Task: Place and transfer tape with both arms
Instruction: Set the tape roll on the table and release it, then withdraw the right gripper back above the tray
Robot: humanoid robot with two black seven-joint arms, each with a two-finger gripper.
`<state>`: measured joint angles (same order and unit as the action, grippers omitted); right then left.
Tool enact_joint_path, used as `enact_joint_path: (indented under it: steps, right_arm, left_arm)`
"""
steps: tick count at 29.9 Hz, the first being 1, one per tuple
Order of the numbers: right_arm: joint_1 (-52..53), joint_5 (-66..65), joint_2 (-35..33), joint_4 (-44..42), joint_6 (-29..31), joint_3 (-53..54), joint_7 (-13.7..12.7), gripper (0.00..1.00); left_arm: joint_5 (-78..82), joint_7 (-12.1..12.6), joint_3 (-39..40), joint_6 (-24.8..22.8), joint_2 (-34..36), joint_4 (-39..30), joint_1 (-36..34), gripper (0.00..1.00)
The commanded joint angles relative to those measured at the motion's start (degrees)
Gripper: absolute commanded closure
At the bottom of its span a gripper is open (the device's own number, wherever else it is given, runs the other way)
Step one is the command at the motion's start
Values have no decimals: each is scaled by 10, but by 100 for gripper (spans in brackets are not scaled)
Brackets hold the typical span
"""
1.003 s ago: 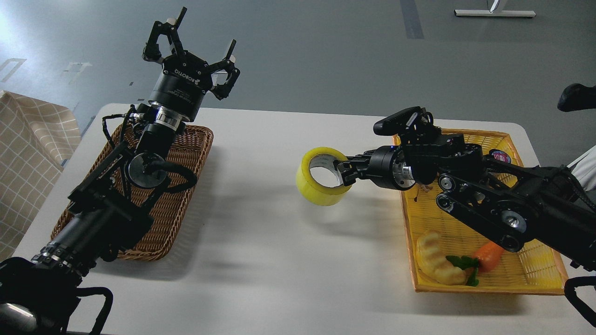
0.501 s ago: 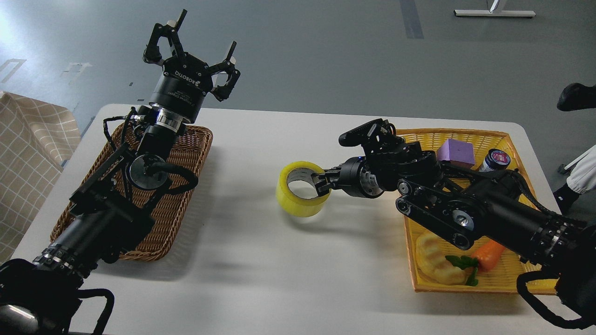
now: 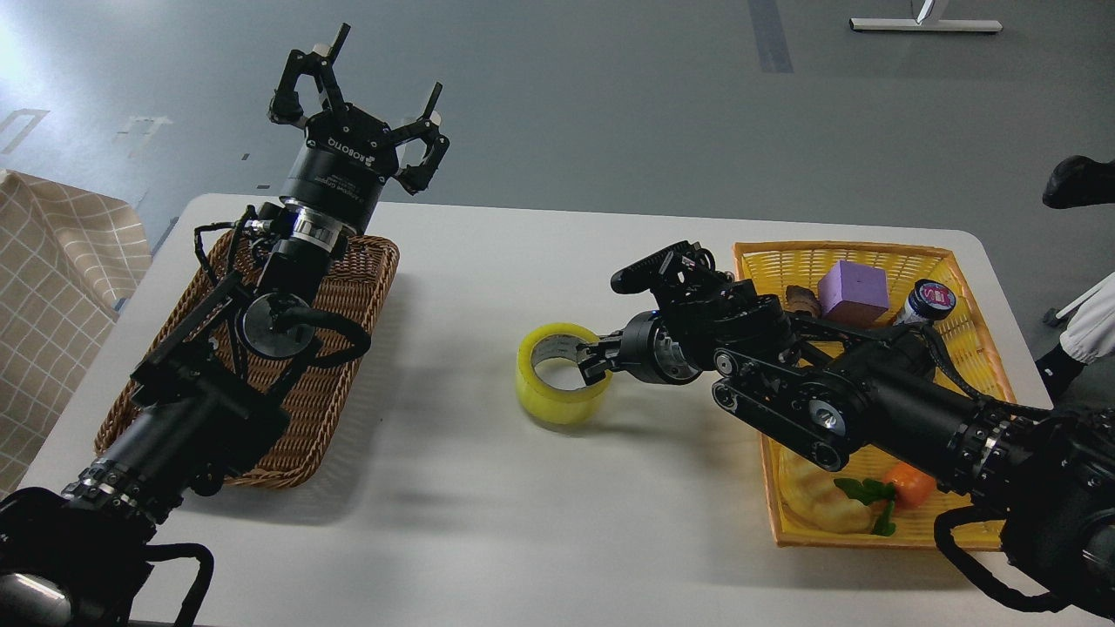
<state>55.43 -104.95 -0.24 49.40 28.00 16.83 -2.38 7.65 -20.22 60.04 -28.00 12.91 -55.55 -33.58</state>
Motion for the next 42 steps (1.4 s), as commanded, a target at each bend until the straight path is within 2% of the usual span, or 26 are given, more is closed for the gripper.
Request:
enact_joint_path:
  steps: [1, 2, 3, 5, 6, 7, 8, 9, 19, 23, 31, 35, 42]
  right_arm:
    - [0, 1, 2, -2, 0, 1, 0, 78]
    - [0, 1, 2, -2, 0, 1, 0, 75]
    - [0, 2, 2, -2, 0, 2, 0, 65]
    - [0, 3, 2, -2, 0, 3, 0, 54]
    - [0, 4, 2, -1, 0, 7, 0, 41]
    - [0, 4, 2, -1, 0, 9, 0, 33]
    - [1, 9, 2, 1, 0, 15, 0, 15]
    - [1, 11, 2, 4, 0, 26, 1, 5]
    - [13, 26, -25, 39, 0, 44, 0, 2]
    - [13, 70, -114, 138, 0, 64, 0, 0]
    - [2, 131, -263, 275, 0, 135, -6, 0]
    - [-40, 162, -318, 336, 0, 230, 1, 0]
    - [-171, 330, -305, 356, 0, 429, 2, 0]
  left_arm:
    - [0, 0, 0, 0, 0, 0, 0, 2]
    - [0, 0, 0, 0, 0, 0, 0, 2]
    - [0, 0, 0, 0, 0, 0, 0, 2]
    - [0, 0, 0, 0, 0, 0, 3, 2]
    - [0, 0, 0, 0, 1, 0, 4, 2]
    - [0, 0, 0, 0, 1, 0, 4, 2]
    - [0, 0, 0, 0, 1, 0, 4, 2]
    - [0, 0, 0, 0, 2, 0, 4, 2]
    - [0, 0, 0, 0, 4, 0, 4, 2]
    - [1, 1, 0, 0, 9, 0, 4, 2]
    - [1, 1, -4, 0, 9, 0, 4, 2]
    - [1, 2, -9, 0, 7, 0, 1, 2]
    - [4, 2, -11, 0, 8, 1, -3, 2]
